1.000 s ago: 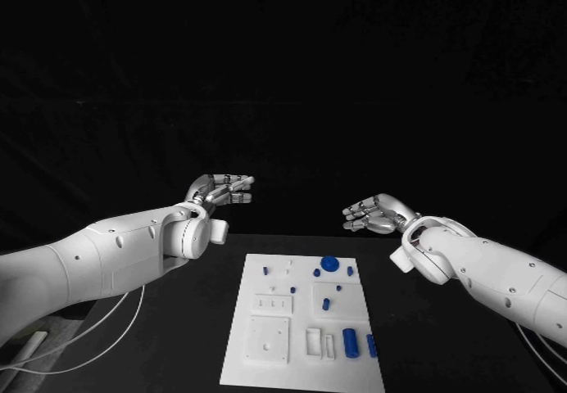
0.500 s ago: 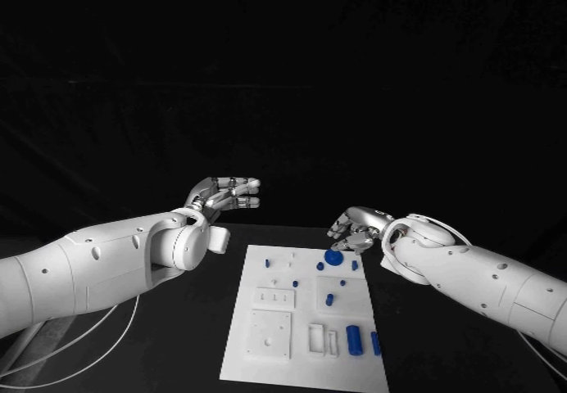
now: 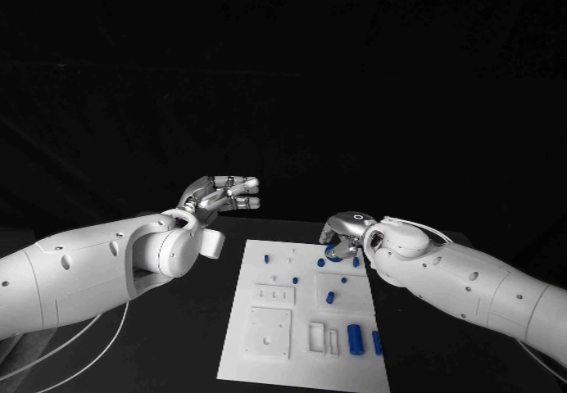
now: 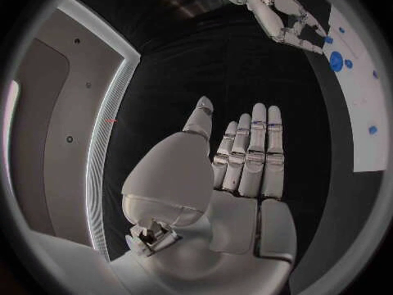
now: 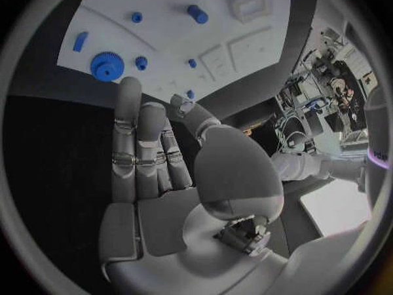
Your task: Assemble the parts on the task board
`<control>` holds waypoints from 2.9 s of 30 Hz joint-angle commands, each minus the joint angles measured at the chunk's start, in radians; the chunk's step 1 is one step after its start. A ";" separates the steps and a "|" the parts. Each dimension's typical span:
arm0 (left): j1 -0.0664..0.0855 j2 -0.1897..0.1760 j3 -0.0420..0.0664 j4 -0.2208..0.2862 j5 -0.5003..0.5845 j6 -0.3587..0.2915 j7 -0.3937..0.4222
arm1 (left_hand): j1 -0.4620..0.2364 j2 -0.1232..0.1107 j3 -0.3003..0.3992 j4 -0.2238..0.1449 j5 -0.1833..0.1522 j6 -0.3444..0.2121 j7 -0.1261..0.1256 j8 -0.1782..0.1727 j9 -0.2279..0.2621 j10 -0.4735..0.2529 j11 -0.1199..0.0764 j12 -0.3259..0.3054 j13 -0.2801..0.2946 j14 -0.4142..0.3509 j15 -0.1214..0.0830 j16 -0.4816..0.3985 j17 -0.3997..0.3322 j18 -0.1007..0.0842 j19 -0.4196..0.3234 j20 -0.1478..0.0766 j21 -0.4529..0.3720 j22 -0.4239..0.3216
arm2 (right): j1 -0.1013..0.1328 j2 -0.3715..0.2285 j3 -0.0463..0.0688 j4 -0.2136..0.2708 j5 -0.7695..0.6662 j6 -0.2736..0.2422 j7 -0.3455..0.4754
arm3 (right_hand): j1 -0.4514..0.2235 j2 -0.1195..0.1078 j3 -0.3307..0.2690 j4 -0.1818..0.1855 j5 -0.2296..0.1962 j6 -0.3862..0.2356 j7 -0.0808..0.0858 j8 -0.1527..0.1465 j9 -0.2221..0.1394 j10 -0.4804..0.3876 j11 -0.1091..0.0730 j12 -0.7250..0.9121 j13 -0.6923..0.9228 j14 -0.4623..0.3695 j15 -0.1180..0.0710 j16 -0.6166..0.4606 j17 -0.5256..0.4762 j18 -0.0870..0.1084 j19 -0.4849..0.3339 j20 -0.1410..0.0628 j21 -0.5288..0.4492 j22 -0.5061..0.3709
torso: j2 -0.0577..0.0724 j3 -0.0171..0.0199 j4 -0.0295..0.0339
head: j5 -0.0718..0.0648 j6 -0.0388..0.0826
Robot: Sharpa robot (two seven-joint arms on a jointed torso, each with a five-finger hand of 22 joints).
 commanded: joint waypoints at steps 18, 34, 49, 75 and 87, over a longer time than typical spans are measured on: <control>0.025 -0.019 0.018 0.055 -0.034 0.021 -0.005 | -0.010 -0.003 0.000 -0.014 0.002 -0.041 0.004 -0.001 -0.001 -0.025 0.006 0.005 0.001 -0.010 0.002 -0.003 -0.001 -0.005 -0.014 0.003 0.008 -0.003 | -0.028 0.043 0.001 -0.056 -0.219 -0.021 -0.084 | 0.043 -0.026 -0.039 0.040 -0.031 -0.027 0.007 0.003 -0.001 -0.039 0.008 0.000 -0.001 -0.011 0.007 0.020 -0.014 0.017 0.027 0.008 -0.052 0.021 | 0.064 -0.0101 0.0273 | -0.023 0.013; 0.027 -0.037 0.041 0.082 -0.035 0.017 -0.009 | -0.014 -0.008 0.003 -0.016 0.001 -0.070 0.007 -0.002 -0.002 -0.031 0.008 0.005 0.001 -0.010 0.003 -0.003 -0.001 -0.004 -0.015 0.003 0.010 -0.002 | -0.035 0.053 0.001 -0.076 -0.247 -0.044 -0.103 | 0.006 -0.017 0.060 0.004 -0.071 -0.013 0.003 0.003 -0.001 0.019 -0.005 0.000 -0.001 -0.009 0.000 0.027 -0.016 0.012 0.027 0.002 -0.058 0.063 | 0.102 -0.0214 0.0370 | -0.031 0.035; 0.029 -0.037 0.046 0.083 -0.035 0.023 -0.014 | -0.017 -0.010 0.005 -0.016 0.001 -0.070 0.007 -0.002 -0.002 -0.033 0.008 0.005 0.001 -0.009 0.003 -0.003 -0.001 -0.004 -0.016 0.004 0.011 -0.003 | -0.035 0.051 0.001 -0.081 -0.252 -0.076 -0.118 | -0.023 -0.027 0.164 0.012 -0.081 0.004 0.001 0.003 -0.001 0.066 -0.015 -0.001 -0.001 -0.009 -0.006 0.031 -0.014 0.009 0.021 -0.005 -0.058 0.106 | 0.124 -0.0238 0.0401 | -0.034 0.048; 0.029 -0.037 0.047 0.076 -0.036 0.036 -0.028 | -0.018 -0.012 0.007 -0.016 -0.006 -0.076 0.008 -0.002 -0.003 -0.039 0.010 0.005 0.001 -0.009 0.003 -0.003 -0.001 -0.003 -0.017 0.004 0.013 -0.003 | -0.035 0.049 0.001 -0.083 -0.260 -0.118 -0.125 | -0.023 0.010 0.239 0.044 -0.149 0.108 -0.013 0.007 0.005 0.187 -0.050 0.000 0.001 -0.011 -0.032 0.027 -0.013 -0.023 0.026 -0.030 -0.013 0.196 | 0.153 -0.0404 0.0549 | -0.050 0.073; 0.029 -0.038 0.047 0.074 -0.038 0.040 -0.033 | -0.018 -0.012 0.009 -0.016 -0.005 -0.079 0.009 -0.002 -0.003 -0.042 0.011 0.005 0.001 -0.009 0.004 -0.003 -0.001 -0.003 -0.017 0.004 0.013 -0.003 | -0.035 0.045 0.001 -0.066 -0.273 -0.196 -0.138 | -0.019 0.027 0.305 0.019 -0.136 0.165 -0.025 0.005 0.006 0.250 -0.067 0.000 0.002 -0.010 -0.048 0.023 0.011 -0.036 -0.035 -0.050 0.074 0.360 | 0.161 -0.0489 0.0616 | -0.049 0.082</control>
